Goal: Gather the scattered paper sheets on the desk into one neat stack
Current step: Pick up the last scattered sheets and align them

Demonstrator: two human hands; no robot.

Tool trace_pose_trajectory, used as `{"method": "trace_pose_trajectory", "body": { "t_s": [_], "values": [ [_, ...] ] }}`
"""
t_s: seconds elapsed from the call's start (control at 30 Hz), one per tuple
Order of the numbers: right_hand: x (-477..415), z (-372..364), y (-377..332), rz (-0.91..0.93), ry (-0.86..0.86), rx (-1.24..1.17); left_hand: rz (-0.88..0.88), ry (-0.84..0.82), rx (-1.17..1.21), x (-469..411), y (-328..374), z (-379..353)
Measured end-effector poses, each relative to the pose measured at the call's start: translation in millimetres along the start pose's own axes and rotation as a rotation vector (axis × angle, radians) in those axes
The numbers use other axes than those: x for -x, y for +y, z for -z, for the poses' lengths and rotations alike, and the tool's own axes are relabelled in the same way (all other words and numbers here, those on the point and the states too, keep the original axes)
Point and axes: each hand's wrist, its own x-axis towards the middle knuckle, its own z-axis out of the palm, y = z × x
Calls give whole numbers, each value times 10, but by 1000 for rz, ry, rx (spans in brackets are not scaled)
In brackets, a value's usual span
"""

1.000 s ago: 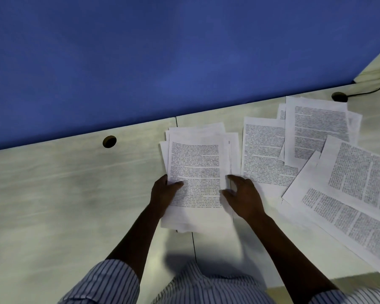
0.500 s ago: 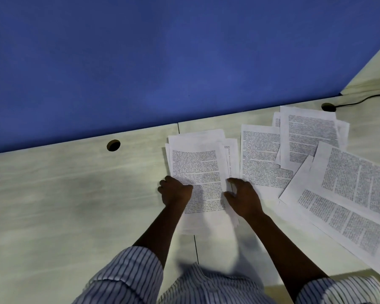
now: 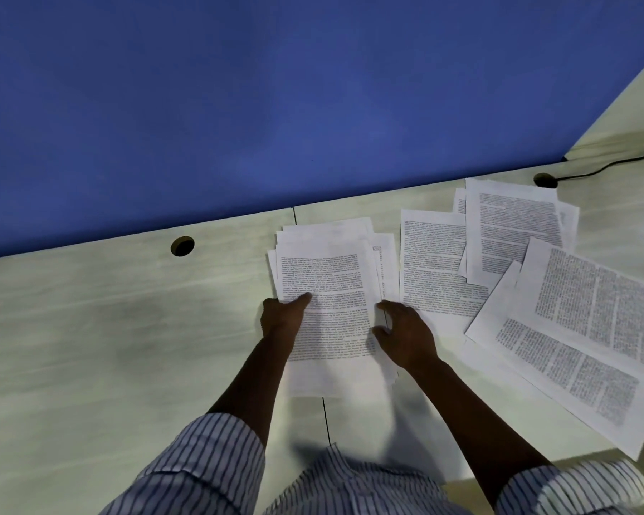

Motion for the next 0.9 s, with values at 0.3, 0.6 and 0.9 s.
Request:
{"method": "trace_pose_trajectory", "body": {
  "t_s": [0.3,0.6,0.9],
  "values": [
    [-64,33,12,-62,4,-93,4,-349,277,17,33,208],
    [-17,32,14,-117,-25,-277,-164,-312,47,68,-138,201],
    [-74,324,-233,-276,-7,-541,-209,-349,149,91,-273,1060]
  ]
}}
